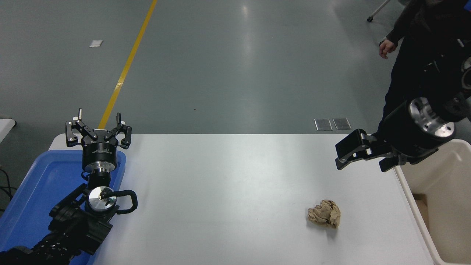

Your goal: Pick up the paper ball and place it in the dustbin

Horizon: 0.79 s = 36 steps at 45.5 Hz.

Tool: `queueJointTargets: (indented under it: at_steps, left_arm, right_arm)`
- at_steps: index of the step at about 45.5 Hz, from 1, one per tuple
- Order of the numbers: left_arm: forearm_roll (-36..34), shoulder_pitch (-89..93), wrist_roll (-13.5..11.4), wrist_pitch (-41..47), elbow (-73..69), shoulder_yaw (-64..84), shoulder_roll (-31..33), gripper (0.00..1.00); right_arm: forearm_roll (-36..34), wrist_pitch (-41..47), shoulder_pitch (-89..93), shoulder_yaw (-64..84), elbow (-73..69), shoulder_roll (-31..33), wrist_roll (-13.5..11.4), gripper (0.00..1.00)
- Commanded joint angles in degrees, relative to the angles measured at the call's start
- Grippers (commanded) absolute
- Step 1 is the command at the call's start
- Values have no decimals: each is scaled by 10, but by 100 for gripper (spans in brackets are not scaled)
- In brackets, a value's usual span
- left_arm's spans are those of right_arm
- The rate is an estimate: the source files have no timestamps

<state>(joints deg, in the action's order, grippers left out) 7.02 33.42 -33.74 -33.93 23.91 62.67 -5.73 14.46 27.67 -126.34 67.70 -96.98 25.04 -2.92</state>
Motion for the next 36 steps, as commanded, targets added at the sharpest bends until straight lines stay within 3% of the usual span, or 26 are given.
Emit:
queueJointTargets:
  at_steps: [1, 18, 36]
  left_arm:
    - [0, 1, 0, 0, 0, 0, 0, 99]
    - [0, 2, 0, -1, 0, 0, 2, 99]
    - [0, 2, 0, -1, 0, 0, 3, 99]
  right_arm:
    - [58, -87, 161, -20, 46, -39, -1, 100]
    - [63, -184, 383, -89, 190, -110, -1, 100]
    - [94, -222, 487, -136, 308, -126, -1, 100]
